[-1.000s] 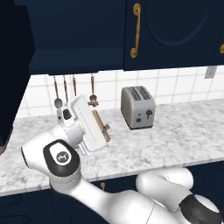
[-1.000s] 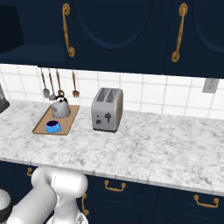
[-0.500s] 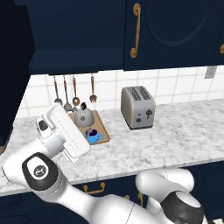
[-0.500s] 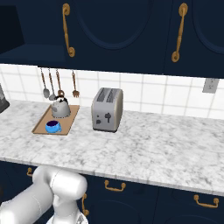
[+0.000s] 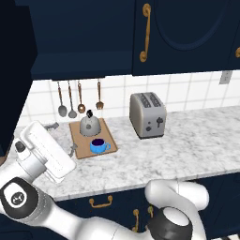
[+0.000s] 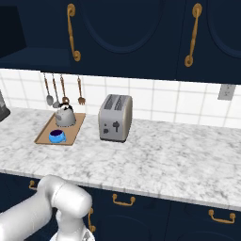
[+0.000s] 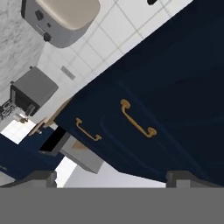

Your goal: Pick the kettle from the counter and place it on the tray. Then pick the mug from the cabinet and place it on the tray. Then close the cabinet doors.

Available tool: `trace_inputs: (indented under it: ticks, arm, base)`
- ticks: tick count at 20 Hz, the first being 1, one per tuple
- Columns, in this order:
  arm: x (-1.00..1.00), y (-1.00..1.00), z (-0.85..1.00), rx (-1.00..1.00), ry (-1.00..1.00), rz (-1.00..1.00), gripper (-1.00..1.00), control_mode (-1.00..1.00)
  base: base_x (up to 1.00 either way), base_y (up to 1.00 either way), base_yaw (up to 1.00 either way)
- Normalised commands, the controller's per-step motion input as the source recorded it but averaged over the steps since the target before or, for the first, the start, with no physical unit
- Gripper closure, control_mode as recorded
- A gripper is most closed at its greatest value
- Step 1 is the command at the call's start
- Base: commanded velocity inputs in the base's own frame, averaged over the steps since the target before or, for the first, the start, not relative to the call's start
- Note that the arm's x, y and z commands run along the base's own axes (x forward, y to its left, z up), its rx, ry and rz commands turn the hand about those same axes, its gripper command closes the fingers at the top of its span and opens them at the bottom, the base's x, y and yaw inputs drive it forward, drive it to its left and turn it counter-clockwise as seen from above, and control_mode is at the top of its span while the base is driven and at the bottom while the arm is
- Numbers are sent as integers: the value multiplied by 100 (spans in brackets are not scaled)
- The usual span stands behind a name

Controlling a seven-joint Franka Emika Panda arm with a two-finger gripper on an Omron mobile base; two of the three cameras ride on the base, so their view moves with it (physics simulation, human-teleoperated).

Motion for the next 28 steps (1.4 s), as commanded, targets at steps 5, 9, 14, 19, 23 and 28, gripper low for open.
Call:
trace_inputs:
  ticks: [5,9,14,19,23,28]
  arm:
    - [-8,49,-2,-4,0,0,-100,-100]
    - [-12,50,0,-5,0,0,-100,-100]
    - [-13,43,3,-3,-3,0,-100,-100]
    - [-33,32,36,-3,-13,-2,-100,-100]
    - [-28,23,47,-1,-11,-3,-100,-100]
    - [-14,20,36,-2,-10,-4,-100,-100]
  base:
    - [0,0,0]
    - [0,0,0]
    - [0,0,0]
    - [0,0,0]
    - [0,0,0]
    - [0,0,0]
